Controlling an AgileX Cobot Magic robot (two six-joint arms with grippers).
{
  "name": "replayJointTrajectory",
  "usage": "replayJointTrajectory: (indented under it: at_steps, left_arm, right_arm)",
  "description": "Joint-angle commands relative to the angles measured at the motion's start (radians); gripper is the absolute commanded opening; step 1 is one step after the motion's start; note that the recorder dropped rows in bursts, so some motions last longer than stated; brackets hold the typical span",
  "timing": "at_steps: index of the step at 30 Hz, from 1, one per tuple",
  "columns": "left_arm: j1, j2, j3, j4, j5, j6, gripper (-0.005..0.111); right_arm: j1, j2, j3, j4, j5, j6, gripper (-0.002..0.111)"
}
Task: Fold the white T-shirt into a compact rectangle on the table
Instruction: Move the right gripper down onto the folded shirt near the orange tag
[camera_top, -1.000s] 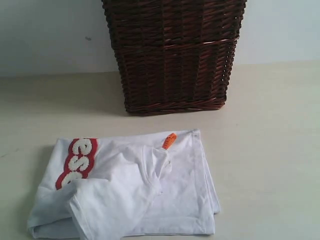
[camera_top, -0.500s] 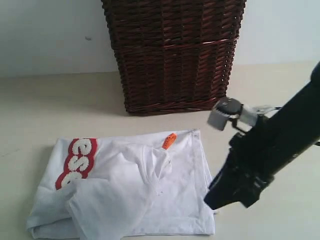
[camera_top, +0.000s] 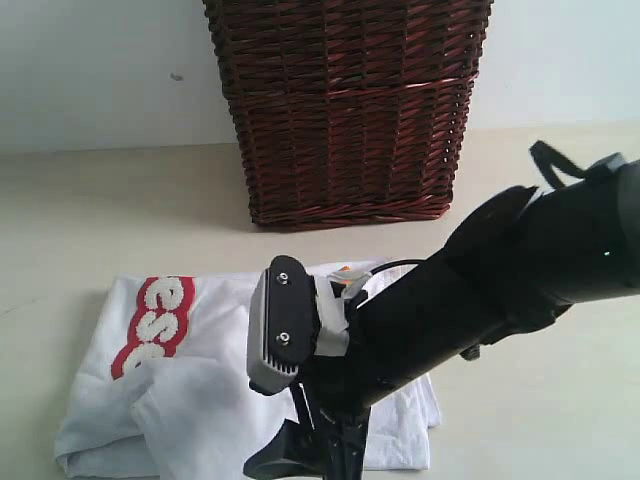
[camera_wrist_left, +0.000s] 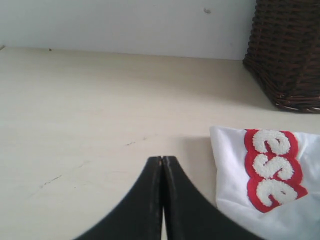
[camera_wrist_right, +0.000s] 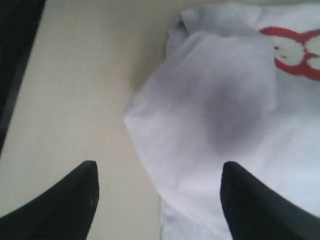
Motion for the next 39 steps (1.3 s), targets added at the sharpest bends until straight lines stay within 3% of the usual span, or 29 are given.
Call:
replayJointTrajectory:
  at_steps: [1, 5, 16, 17, 32, 35, 39]
  left_arm:
    - [-0.003, 0.003, 0.0, 0.001, -0.005, 0.004, 0.0]
    - [-0.003, 0.003, 0.0, 0.001, -0.005, 0.004, 0.0]
    - [-0.003, 0.003, 0.0, 0.001, -0.005, 0.004, 0.0]
    - [-0.003, 0.003, 0.0, 0.001, -0.005, 0.004, 0.0]
    - [-0.003, 0.003, 0.0, 0.001, -0.005, 0.004, 0.0]
    - [-0.003, 0.003, 0.0, 0.001, -0.005, 0.004, 0.0]
    - [-0.003, 0.003, 0.0, 0.001, -0.005, 0.004, 0.0]
  right_arm:
    - [0.005, 0.06, -0.036, 0.039, -0.074, -0.024, 0.065]
    - [0.005, 0.092, -0.042, 0.012, -0.13, -0.024, 0.055]
    - [0.005, 0.103, -0.042, -0.104, -0.201, 0.069, 0.001]
    - [0.005, 0.103, -0.042, -0.111, -0.201, 0.076, 0.0]
    - [-0.029, -0.052, -0.044, -0.166, -0.379, 0.143, 0.001]
    - [-0.106, -0.021, -0.044, -0.16, -0.288, 0.274, 0.019]
    - [-0.216, 0.011, -0.044, -0.111, -0.15, 0.465, 0.057]
